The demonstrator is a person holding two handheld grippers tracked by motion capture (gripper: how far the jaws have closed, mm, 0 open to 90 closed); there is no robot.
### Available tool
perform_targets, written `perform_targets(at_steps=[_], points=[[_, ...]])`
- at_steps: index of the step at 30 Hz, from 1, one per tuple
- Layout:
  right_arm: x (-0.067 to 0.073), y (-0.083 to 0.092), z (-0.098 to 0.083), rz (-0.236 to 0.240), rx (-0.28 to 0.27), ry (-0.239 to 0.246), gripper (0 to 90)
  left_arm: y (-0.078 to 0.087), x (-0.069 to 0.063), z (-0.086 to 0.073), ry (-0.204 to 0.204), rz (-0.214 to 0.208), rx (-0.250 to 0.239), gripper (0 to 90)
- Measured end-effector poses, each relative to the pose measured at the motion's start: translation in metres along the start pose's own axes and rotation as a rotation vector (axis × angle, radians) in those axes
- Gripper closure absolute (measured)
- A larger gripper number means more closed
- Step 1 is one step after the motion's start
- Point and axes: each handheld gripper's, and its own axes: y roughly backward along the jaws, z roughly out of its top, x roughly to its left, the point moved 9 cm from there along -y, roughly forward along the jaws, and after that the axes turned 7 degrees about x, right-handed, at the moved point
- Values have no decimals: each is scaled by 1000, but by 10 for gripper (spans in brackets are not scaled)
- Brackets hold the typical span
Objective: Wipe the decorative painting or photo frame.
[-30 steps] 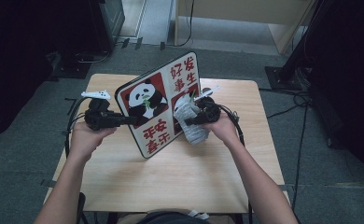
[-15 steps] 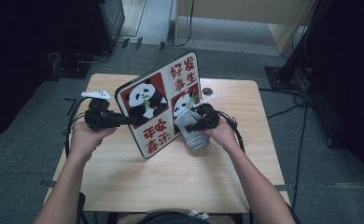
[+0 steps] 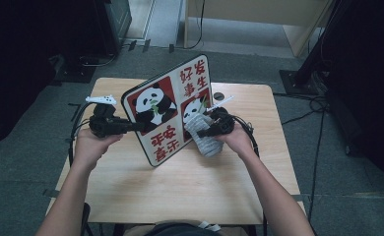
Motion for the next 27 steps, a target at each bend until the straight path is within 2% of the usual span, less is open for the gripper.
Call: perform_targets(at_steps=[12,17,27], points=[[8,25,12,-7,-37,21,658,0,0,0,1,0,0,762],[16,42,25,-9,-46,40,658,0,0,0,1,1,0,762],[33,71,56,-36,-71,115,658,0,1,0,1,0,-1,762]])
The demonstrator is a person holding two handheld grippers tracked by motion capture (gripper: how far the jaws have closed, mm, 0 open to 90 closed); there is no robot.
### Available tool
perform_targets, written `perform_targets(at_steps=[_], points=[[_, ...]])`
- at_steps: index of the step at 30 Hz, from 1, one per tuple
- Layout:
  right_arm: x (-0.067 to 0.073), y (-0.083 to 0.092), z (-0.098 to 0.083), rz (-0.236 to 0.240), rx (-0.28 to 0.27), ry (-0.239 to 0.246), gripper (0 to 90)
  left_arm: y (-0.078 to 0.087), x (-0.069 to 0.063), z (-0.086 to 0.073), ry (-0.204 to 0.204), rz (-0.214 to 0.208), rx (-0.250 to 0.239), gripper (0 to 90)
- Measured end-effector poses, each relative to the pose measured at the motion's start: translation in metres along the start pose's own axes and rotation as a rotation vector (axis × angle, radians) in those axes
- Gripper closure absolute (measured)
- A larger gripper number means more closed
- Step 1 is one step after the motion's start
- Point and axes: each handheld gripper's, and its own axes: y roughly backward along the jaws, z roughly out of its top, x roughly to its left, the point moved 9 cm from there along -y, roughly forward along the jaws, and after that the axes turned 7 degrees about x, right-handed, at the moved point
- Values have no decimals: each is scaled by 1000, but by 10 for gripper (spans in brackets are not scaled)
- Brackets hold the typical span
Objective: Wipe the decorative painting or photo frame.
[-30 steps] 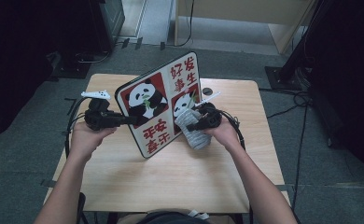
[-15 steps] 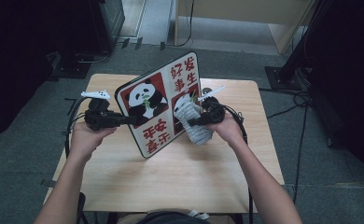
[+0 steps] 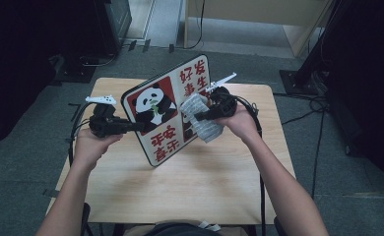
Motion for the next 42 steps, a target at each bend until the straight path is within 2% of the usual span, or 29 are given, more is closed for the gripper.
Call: perform_targets(at_steps=[12,25,32,42], points=[[15,35,45,-20,-28,51,657,0,0,0,3,-5,-2,760],[36,63,91,-31,-75,110,656,0,0,0,2,-4,-5,761],[38,59,102,-40,-67,116,656,0,0,0,2,-10,-3,759],[33,42,95,-32,-41,100,655,0,1,-1,2,-13,-3,759]])
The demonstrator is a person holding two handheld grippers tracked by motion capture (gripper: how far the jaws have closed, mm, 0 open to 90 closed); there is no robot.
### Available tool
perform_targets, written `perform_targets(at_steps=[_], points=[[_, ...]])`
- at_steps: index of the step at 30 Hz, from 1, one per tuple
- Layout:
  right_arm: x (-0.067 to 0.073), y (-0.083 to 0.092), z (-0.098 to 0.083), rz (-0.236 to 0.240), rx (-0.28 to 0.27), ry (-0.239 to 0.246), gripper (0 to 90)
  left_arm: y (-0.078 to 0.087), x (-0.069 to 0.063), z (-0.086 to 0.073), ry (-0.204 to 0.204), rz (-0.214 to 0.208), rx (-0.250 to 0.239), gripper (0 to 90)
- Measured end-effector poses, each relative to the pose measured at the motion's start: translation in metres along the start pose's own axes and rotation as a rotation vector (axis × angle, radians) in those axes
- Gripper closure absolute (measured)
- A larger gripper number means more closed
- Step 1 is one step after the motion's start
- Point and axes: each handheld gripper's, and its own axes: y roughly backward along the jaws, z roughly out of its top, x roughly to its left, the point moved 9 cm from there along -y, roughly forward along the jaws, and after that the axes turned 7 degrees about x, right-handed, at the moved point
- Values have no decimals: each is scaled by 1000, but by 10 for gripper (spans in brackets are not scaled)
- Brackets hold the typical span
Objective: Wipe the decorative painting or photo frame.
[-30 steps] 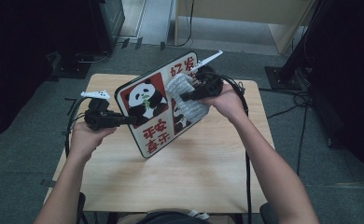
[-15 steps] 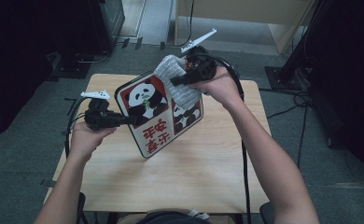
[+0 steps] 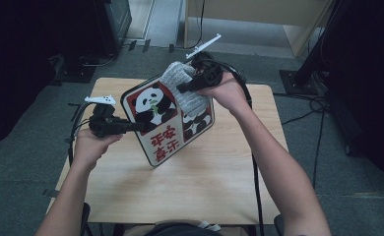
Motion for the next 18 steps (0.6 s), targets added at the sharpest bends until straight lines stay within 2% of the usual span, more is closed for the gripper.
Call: perform_targets(at_steps=[18], points=[[-1,-18,-18,31,4,-7,654,0,0,0,-4,0,-1,758]])
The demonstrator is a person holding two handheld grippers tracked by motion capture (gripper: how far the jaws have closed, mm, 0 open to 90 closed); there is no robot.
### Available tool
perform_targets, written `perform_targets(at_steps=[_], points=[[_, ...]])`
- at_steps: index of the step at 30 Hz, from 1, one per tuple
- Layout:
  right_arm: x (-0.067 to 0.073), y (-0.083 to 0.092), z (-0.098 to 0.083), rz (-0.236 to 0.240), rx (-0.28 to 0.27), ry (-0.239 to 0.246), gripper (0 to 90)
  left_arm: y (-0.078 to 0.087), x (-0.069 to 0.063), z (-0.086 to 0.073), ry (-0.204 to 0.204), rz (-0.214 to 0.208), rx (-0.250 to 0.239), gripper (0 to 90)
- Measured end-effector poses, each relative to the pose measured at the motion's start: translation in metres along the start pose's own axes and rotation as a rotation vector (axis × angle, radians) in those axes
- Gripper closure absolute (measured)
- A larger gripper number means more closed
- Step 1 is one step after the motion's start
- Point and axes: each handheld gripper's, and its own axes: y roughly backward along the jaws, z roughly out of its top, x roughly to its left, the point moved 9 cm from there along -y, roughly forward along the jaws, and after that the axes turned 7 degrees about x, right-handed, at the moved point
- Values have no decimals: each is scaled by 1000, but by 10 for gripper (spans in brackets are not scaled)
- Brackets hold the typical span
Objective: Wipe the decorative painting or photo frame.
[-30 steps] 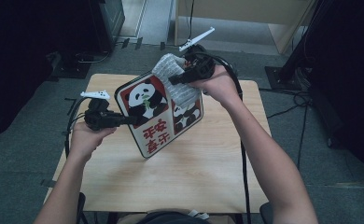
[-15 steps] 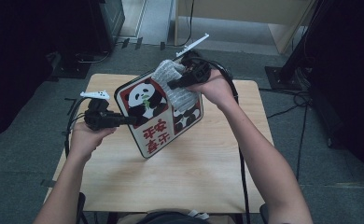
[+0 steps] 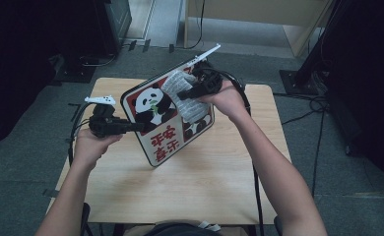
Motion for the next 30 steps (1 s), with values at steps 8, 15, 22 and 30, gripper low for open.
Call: perform_targets(at_steps=[8,15,22,30], points=[[0,-9,-12,11,8,-6,653,0,0,0,-1,0,0,759],[-1,-16,-22,18,16,-14,653,0,0,0,0,0,0,758],[-2,-23,-30,31,15,-24,652,0,0,0,-1,0,0,759],[-2,-32,-43,41,15,-35,651,0,0,0,-2,0,0,758]])
